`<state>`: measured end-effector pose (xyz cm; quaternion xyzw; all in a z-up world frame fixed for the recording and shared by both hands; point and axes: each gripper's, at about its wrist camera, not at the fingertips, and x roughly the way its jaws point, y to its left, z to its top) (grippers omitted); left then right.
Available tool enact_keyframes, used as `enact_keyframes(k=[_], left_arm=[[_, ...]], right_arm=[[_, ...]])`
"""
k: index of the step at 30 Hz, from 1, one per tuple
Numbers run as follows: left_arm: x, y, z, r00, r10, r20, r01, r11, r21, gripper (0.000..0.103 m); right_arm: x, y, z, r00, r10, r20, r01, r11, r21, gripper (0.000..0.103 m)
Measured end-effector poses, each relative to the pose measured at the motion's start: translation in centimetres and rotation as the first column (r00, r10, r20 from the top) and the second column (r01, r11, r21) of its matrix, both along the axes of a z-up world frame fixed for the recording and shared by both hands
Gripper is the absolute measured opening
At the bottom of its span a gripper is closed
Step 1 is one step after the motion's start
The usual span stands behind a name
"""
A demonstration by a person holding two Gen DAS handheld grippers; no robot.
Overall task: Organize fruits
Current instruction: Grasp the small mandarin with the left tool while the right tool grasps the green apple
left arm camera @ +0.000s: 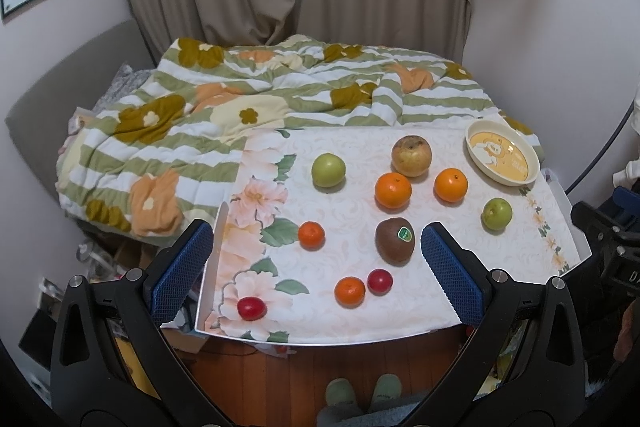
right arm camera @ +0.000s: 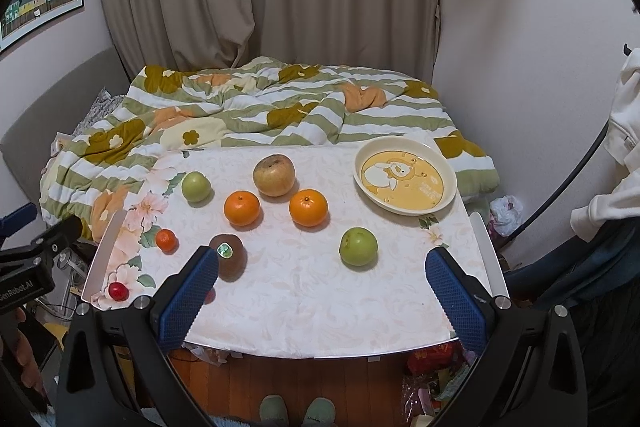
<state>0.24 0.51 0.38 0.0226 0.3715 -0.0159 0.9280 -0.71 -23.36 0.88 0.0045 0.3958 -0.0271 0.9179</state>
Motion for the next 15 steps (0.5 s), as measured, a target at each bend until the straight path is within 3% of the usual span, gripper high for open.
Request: enact_keyframes(k=[9,15], left_arm=[[1.8,0.5,-2.7,0.997,-0.024,-0.07,0.02,0.999,-0.047,0.103],[3.2,0.5,-6.0,0.985,0.024,-0.172,-0.036,0.997,-0.068,0.103]], right_arm=[[1.3,-0.6,-0.6,1.0,-0.022,-0.002,0.022,1.0,-0.001,0.103],[3.8,-2.3,-3.0,0.999,0.009,-0.052,-0.009,1.0,-0.008,0.103]])
